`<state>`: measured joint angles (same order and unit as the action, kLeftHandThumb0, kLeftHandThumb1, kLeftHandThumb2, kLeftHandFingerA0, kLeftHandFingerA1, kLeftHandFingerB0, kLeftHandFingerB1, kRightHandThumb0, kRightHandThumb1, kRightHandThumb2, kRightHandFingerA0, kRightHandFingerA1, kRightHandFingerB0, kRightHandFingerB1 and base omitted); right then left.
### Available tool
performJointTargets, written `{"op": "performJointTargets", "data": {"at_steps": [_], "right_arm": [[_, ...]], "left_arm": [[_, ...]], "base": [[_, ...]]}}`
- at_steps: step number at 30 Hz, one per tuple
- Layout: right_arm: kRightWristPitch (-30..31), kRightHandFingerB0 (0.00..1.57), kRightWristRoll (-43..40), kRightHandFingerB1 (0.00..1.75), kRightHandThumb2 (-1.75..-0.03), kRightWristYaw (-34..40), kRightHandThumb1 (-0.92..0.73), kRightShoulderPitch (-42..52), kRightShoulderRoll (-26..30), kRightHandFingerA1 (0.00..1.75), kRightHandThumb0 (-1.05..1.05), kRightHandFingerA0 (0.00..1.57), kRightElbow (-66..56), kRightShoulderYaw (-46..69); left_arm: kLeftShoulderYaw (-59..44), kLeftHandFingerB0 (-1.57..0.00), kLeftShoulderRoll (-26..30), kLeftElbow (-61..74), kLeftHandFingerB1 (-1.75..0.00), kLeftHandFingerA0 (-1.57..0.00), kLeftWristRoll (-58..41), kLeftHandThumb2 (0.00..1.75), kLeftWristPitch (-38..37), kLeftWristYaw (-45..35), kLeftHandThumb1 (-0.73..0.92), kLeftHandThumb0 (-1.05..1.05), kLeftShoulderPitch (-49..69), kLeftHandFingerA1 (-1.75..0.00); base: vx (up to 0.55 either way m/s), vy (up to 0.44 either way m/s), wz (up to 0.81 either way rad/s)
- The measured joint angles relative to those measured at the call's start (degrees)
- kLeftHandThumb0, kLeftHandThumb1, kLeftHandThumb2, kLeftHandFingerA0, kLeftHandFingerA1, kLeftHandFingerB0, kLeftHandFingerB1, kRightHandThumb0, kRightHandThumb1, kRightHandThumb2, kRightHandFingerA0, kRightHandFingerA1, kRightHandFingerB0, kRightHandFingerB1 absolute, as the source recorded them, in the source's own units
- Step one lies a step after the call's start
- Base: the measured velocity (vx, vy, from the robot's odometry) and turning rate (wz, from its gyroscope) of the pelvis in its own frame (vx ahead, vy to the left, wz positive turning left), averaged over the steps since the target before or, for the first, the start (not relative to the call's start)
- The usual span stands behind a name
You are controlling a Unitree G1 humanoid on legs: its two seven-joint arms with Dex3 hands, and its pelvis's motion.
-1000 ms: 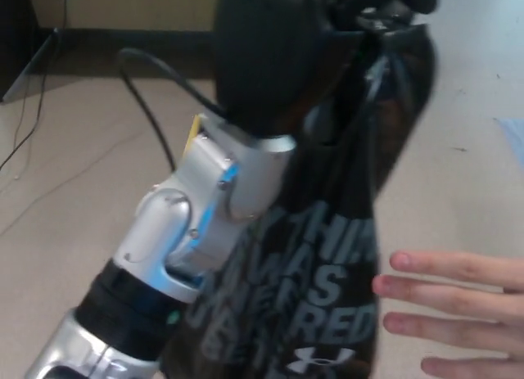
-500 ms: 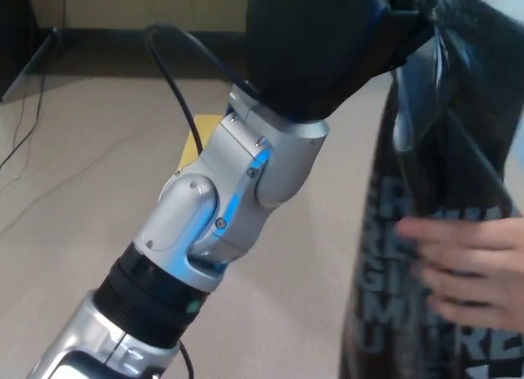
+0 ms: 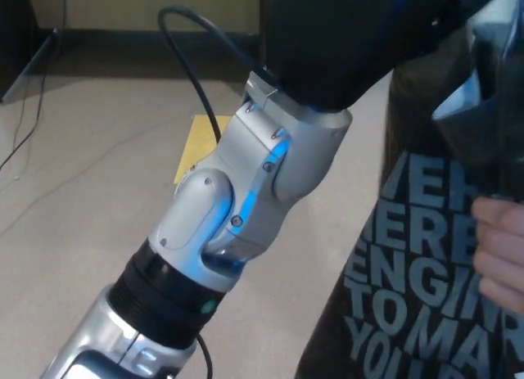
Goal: A person is holding a plastic bag and the robot extends its left hand to grab the bag by hooking its thumb into the holes at the top and brings its hand down by its side. Then it extends its arm again to hand the plastic bag back to the person.
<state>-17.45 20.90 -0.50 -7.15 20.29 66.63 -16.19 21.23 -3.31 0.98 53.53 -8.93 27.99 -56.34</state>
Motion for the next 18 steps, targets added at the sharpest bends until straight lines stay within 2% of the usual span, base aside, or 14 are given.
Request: {"op": "performJointTargets", "data": {"at_steps": [2,3,4,5,6,8,9,11,14,15,16,18], "right_arm": [[0.00,0.56,0.00,0.40,-0.61,0.00,-0.70,-0.05,-0.05,0.46,-0.35,0.63,0.03,-0.04],[0.00,0.57,0.00,0.41,-0.61,0.00,-0.70,-0.06,-0.06,0.46,-0.35,0.63,0.05,-0.06],[0.00,0.57,0.00,0.41,-0.61,0.00,-0.70,-0.07,-0.06,0.46,-0.35,0.63,0.07,-0.08],[0.00,0.56,0.00,0.41,-0.61,0.00,-0.70,-0.07,-0.07,0.46,-0.34,0.63,0.07,-0.09],[-0.01,0.56,-0.01,0.40,-0.61,0.00,-0.70,-0.08,-0.09,0.47,-0.34,0.65,0.09,-0.12],[-0.01,0.56,-0.02,0.40,-0.61,0.00,-0.70,-0.09,-0.11,0.47,-0.34,0.66,0.11,-0.13],[-0.01,0.57,-0.02,0.40,-0.61,0.00,-0.70,-0.10,-0.12,0.47,-0.35,0.65,0.11,-0.13],[-0.01,0.57,-0.03,0.41,-0.61,0.00,-0.70,-0.14,-0.16,0.46,-0.34,0.64,0.12,-0.13],[-0.01,0.57,-0.05,0.40,-0.61,-0.01,-0.70,-0.16,-0.21,0.46,-0.35,0.63,0.15,-0.13],[-0.02,0.56,-0.06,0.40,-0.61,-0.02,-0.70,-0.18,-0.23,0.45,-0.35,0.62,0.15,-0.13],[-0.01,0.56,-0.05,0.40,-0.61,-0.03,-0.70,-0.19,-0.26,0.45,-0.36,0.62,0.17,-0.15],[-0.02,0.55,-0.06,0.40,-0.62,-0.04,-0.71,-0.18,-0.30,0.45,-0.36,0.62,0.22,-0.18]], "left_arm": [[0.17,0.00,0.12,1.45,-0.06,0.00,0.01,0.84,1.00,-2.09,0.43,-0.76,0.98,-0.13],[0.21,0.00,0.27,1.99,-0.05,0.00,0.00,0.62,1.37,-2.97,0.48,-0.88,1.39,-0.17],[0.22,0.00,0.45,2.49,-0.05,0.00,0.00,0.62,1.64,-3.65,0.48,-0.88,1.71,-0.17],[0.23,0.00,0.52,2.76,-0.07,0.00,0.00,0.85,1.80,-4.01,0.39,-0.73,1.88,-0.12],[0.25,0.00,0.96,3.76,-0.01,0.00,-0.05,0.85,2.18,-5.39,0.42,-0.76,2.72,-0.06],[0.24,0.00,1.68,5.10,-0.01,0.00,-0.16,0.85,2.71,-7.12,0.42,-0.75,3.88,-0.03],[0.24,0.00,2.11,5.81,-0.08,0.00,-0.25,0.84,2.88,-8.02,0.37,-0.70,4.60,-0.08],[0.23,0.00,3.13,6.96,-0.08,0.00,-0.45,0.85,3.25,-9.50,0.38,-0.72,5.84,-0.10],[-0.01,0.00,6.38,9.66,0.00,-0.01,-0.87,0.88,3.43,-12.62,0.43,-0.79,10.22,-0.14],[-0.21,0.00,7.54,10.51,-0.14,0.00,-0.98,0.65,3.43,-13.45,0.45,-0.96,11.89,-0.26],[-0.50,-0.01,8.90,11.39,-0.03,-0.02,-1.13,0.87,3.43,-14.38,0.43,-0.77,14.01,-0.18],[-1.42,-0.01,11.55,12.80,-0.06,-0.02,-1.67,0.87,3.39,-15.83,0.41,-0.76,18.55,-0.22]], "base": [[0.00,0.000,0.00],[0.00,0.000,0.00],[0.00,0.000,0.00],[0.00,0.000,0.00],[0.00,0.000,0.00],[0.00,0.000,0.00],[0.00,0.000,0.00],[0.00,0.000,0.00],[0.00,0.000,0.00],[0.00,0.000,0.00],[0.00,0.000,0.00],[0.00,0.000,0.00]]}}
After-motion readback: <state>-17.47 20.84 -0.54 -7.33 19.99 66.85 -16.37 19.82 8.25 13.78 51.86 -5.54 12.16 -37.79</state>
